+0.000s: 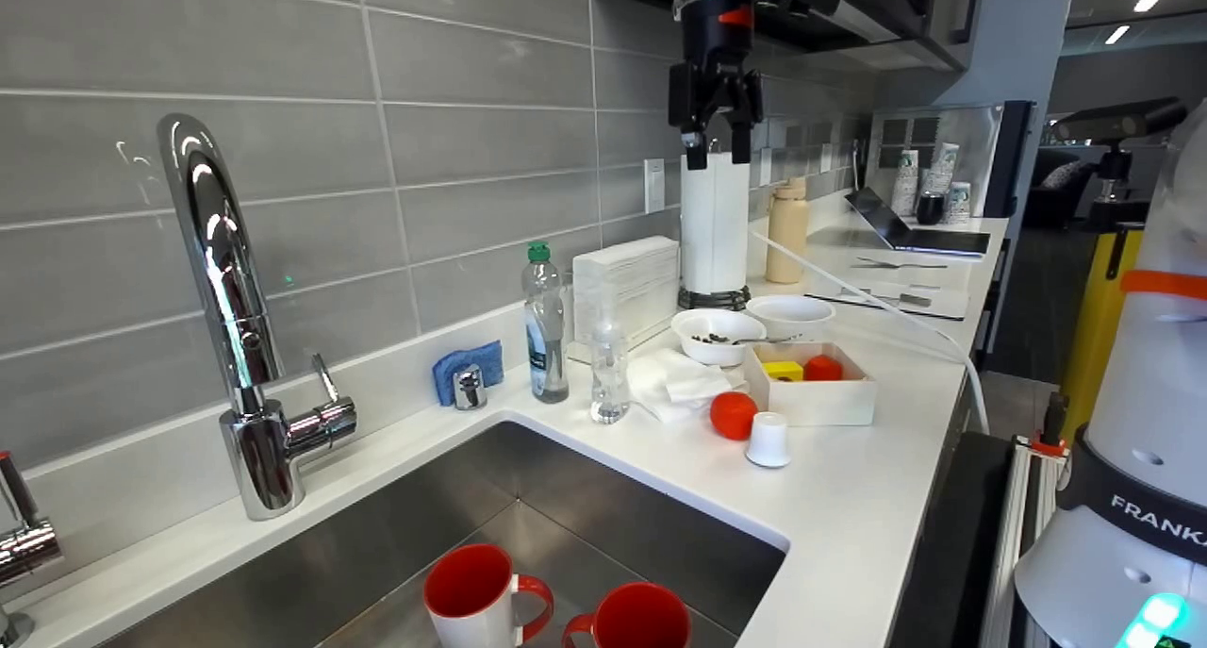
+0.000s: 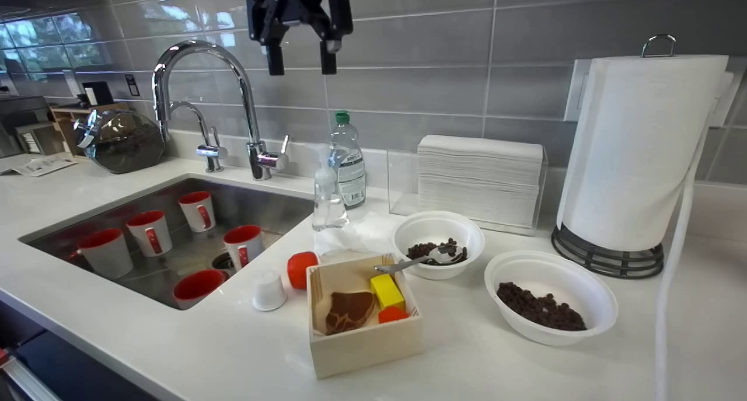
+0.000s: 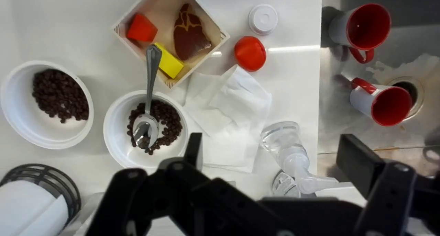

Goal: Stir the coffee beans in the bowl with the metal spoon

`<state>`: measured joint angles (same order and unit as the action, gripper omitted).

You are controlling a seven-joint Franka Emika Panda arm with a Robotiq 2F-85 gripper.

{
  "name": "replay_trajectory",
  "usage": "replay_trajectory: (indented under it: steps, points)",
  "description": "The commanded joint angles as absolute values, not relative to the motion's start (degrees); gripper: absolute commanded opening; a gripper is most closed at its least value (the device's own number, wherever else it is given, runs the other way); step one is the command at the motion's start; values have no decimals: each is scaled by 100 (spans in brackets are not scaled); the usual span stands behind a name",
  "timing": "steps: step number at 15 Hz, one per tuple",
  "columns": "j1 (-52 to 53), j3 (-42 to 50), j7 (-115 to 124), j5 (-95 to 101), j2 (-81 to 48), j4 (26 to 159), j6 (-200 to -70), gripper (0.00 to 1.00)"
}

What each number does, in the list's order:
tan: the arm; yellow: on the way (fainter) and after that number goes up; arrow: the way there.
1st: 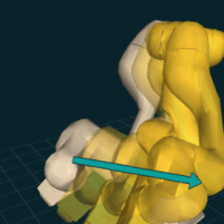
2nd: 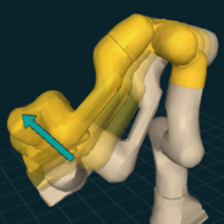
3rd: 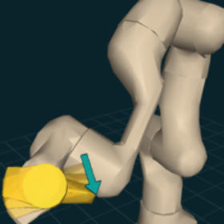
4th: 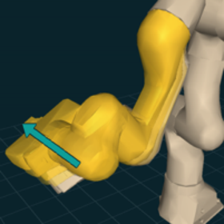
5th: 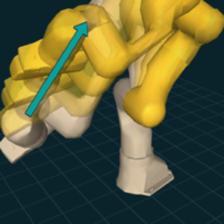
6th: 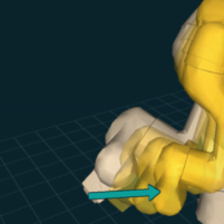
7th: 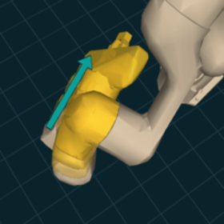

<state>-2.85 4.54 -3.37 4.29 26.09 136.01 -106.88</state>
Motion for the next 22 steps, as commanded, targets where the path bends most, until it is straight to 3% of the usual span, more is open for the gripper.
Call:
replay_trajectory:
  steps: [1,6,11,18,22]
  points:
    - [-500,-78,967,906,3097,14384,-11062,100]
    - [-953,-457,2474,1977,2597,14917,-11844,100]
    - [-1454,-659,3933,3393,1662,14709,-11742,100]
    - [-1094,-386,5383,4572,313,14447,-10637,100]
    - [-835,-104,5546,4500,-367,14242,-10710,100]
